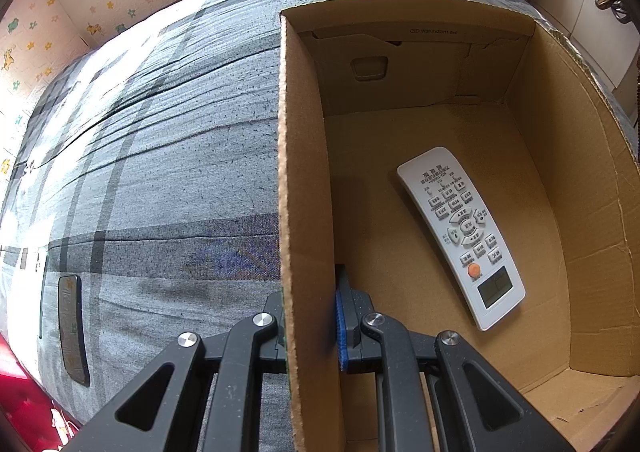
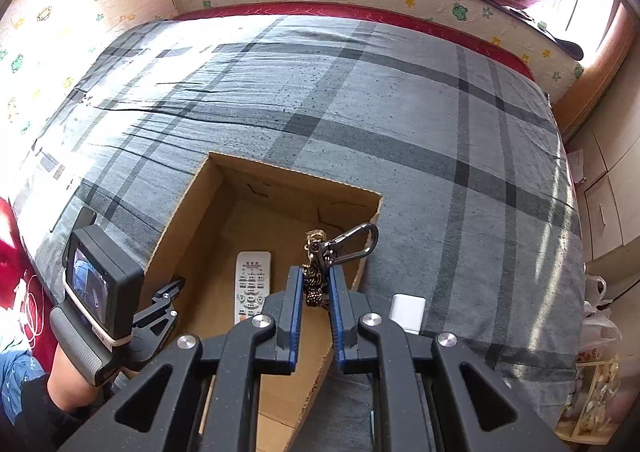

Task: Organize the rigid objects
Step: 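Lift the keychain and carry it over the box with the right tool, then lower the keychain beside the remote and open the right tool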

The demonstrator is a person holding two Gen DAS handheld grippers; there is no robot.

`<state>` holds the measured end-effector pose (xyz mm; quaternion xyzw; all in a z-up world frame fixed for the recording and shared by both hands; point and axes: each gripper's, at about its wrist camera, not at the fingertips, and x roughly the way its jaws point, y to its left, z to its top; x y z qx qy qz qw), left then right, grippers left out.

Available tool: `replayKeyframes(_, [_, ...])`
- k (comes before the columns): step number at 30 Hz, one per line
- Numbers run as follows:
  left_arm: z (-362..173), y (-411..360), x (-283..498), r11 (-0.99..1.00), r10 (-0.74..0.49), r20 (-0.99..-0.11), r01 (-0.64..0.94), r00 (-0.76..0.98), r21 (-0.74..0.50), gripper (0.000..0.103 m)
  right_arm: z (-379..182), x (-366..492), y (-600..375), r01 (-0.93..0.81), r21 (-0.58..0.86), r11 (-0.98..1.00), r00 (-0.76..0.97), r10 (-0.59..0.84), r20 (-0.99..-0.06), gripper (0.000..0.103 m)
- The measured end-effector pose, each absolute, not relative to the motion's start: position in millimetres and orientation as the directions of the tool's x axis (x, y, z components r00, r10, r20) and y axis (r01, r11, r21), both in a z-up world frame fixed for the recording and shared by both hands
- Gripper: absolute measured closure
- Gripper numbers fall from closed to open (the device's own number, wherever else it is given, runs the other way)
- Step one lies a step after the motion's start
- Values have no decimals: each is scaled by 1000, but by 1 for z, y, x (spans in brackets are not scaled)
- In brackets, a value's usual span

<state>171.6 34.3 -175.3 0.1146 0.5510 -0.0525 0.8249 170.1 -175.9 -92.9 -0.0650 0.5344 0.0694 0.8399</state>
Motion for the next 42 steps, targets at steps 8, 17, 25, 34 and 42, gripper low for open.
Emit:
replayKeyframes(8, [-175,34,171,969,37,-921,213,387,129,89,-117,177,-147,-219,-25,975,384,62,-921,91])
replayKeyframes(17, [-173,34,171,969,37,-921,213,387,128,89,-152,186,-134,-215,-24,976,337,51,-940,91])
replayKeyframes(25, [-173,34,171,969,35,-921,212,387,126,89,-190,198,-130,-191,-30,981,285,26,-958,91])
replayKeyframes(34, [-172,34,171,969,34,-922,212,387,125,89,-229,212,-135,-148,-53,988,227,-18,-974,91])
replayKeyframes(42, [-172,35,171,969,33,-922,212,387,124,89,-251,218,-134,-136,-79,987,195,-52,-979,91])
